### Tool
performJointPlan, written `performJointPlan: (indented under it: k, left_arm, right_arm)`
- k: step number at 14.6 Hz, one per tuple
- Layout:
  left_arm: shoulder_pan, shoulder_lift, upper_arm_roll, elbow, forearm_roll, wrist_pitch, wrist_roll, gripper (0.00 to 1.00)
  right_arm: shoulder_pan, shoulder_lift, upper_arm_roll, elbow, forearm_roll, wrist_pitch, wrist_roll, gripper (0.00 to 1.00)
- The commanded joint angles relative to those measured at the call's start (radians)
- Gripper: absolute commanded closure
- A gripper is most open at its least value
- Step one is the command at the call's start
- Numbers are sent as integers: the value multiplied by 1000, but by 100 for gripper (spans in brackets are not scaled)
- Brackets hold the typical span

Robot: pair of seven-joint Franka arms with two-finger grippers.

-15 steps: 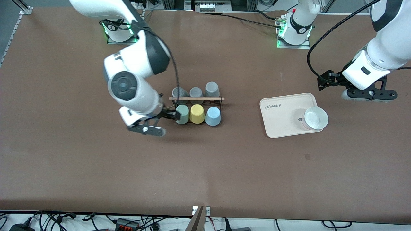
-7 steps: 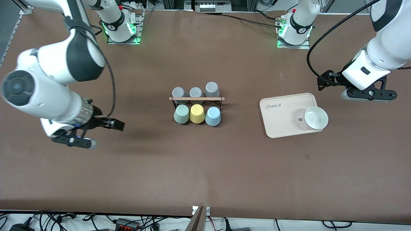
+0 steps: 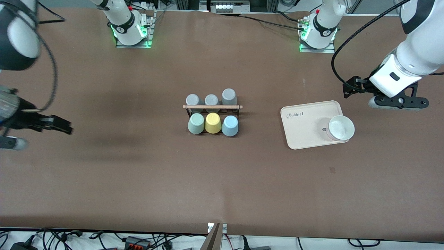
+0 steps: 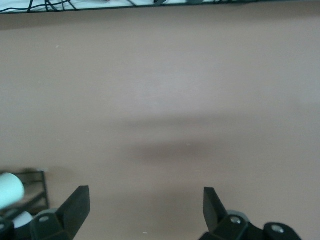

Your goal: Hang scattered cups on rack with three cups

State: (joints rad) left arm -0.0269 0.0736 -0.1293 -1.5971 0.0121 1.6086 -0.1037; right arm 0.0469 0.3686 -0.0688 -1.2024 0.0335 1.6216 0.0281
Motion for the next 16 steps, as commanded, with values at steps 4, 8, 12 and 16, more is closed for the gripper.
performJointPlan:
  k: [4, 8, 12, 16]
  left_arm:
    - [1, -8, 0, 3, 8, -1, 22, 0]
    - [1, -8, 2, 3, 9, 1, 22, 0]
    - [1, -6, 2, 2, 12, 1, 24, 0]
    - [1, -8, -9, 3, 57, 1, 29, 0]
  right_arm:
    - [-30, -76, 14, -55, -17, -12, -103, 0]
    - [-21, -126, 7, -138, -37, -2, -100, 0]
    - [-21, -233, 11, -312, -37, 79, -99, 0]
    - [-22, -358, 17, -488, -37, 123, -105, 0]
